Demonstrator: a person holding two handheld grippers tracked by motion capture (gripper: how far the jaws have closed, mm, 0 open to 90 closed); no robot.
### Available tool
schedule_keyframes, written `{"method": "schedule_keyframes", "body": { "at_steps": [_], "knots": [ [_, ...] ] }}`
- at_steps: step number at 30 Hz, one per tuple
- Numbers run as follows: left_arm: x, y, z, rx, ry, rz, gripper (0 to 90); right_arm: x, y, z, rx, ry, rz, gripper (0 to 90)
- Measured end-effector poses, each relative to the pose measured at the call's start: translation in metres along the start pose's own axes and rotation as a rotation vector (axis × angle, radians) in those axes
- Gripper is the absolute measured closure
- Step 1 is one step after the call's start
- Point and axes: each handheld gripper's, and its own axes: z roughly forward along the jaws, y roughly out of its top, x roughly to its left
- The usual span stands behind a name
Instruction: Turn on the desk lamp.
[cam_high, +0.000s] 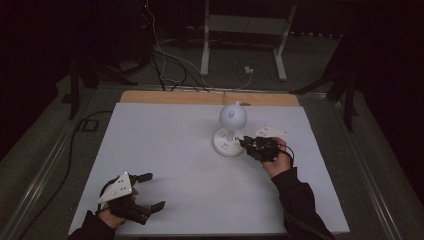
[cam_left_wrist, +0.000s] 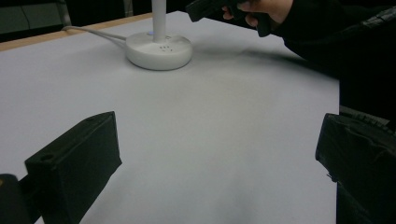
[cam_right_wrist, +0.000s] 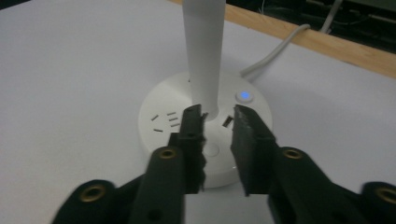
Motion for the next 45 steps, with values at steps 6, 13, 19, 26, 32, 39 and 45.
{"method": "schedule_keyframes", "body": {
  "at_steps": [6, 13, 19, 26, 32, 39, 45],
  "knots": [
    [0.0, 0.0, 0.0, -0.001, 0.0, -0.001, 0.4, -0.002, -0.002, 0.005, 0.014, -0.005, 0.019, 84.9],
    [0.0, 0.0, 0.0, 0.0, -0.001, 0.0, 0.4, -0.001, -0.004, 0.012, 0.034, -0.022, 0.02, 90.0],
    [0.0, 0.0, 0.0, -0.001, -0.001, -0.004, 0.4, 0.002, -0.005, 0.018, 0.037, -0.016, 0.006, 90.0],
    [0.001, 0.0, 0.0, -0.002, -0.001, -0.005, 0.4, 0.004, -0.009, 0.025, 0.039, -0.02, -0.01, 90.0],
    [0.0, 0.0, 0.001, 0.0, -0.002, -0.005, 0.4, 0.006, -0.01, 0.028, 0.043, -0.022, -0.017, 90.0],
    [0.0, -0.001, 0.0, 0.0, -0.001, -0.004, 0.5, 0.007, -0.011, 0.031, 0.048, -0.028, -0.021, 90.0],
    [0.0, -0.001, 0.0, 0.001, -0.002, -0.003, 0.4, 0.007, -0.013, 0.034, 0.057, -0.041, -0.032, 90.0]
  ]
}}
